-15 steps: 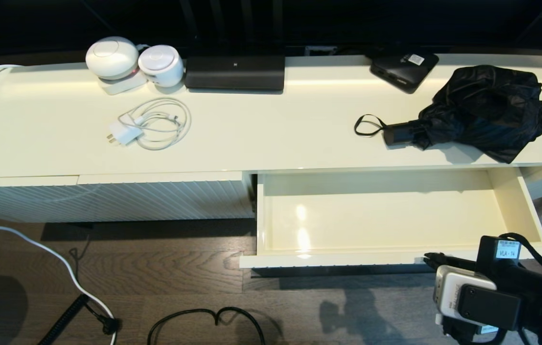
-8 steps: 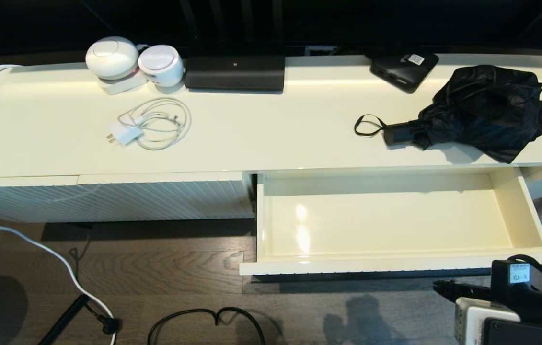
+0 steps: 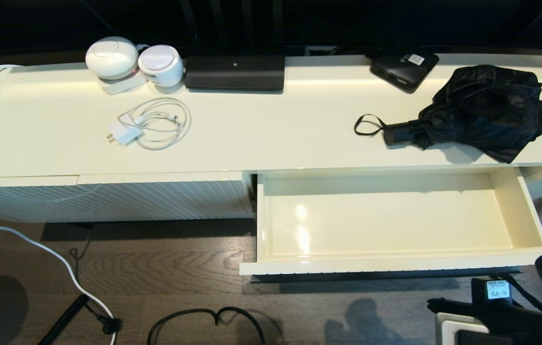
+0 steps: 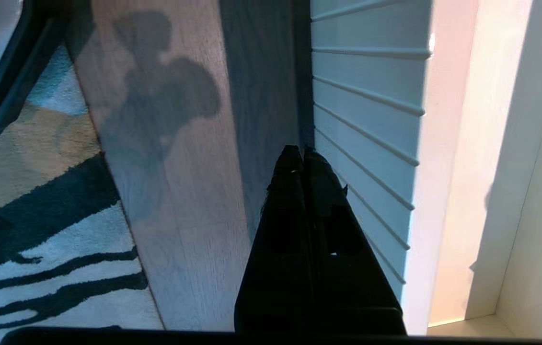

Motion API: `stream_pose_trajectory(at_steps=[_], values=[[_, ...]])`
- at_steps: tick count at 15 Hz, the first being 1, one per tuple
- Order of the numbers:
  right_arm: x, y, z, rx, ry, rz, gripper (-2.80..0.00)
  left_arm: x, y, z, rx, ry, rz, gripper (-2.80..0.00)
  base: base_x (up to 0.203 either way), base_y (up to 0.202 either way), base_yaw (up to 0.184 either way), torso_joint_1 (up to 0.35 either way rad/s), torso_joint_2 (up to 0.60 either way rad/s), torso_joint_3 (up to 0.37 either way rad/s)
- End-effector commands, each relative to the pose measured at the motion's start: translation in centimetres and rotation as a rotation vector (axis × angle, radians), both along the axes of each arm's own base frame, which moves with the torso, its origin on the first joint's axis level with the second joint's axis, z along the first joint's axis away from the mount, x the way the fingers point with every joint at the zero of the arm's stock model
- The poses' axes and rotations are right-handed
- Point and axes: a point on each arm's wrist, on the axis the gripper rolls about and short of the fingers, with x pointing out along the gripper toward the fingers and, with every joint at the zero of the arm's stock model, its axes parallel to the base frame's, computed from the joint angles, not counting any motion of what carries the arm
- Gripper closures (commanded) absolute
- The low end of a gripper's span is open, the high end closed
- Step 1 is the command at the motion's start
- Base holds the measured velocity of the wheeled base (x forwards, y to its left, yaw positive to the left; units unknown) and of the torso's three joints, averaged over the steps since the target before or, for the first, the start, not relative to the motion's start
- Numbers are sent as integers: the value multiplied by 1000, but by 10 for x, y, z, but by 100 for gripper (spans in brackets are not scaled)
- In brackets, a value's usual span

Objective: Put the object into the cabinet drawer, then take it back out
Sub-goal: Close the drawer

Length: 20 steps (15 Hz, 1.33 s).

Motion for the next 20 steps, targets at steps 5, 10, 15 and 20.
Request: stream_pose_trajectory(at_steps=[5,10,15,20], values=[[13,5,8,39,-121,-29,0,0,0,0,-1,-3,0,0,0,0,0,0,0,0],[15,5,10,15,-185,-44,0,0,0,0,-1,-3,0,0,0,0,0,0,0,0],[14,5,1,-4,-152,-39,0,0,0,0,-1,-3,0,0,0,0,0,0,0,0],[22,9,1,8,-172,-43,0,0,0,0,-1,-3,0,0,0,0,0,0,0,0]])
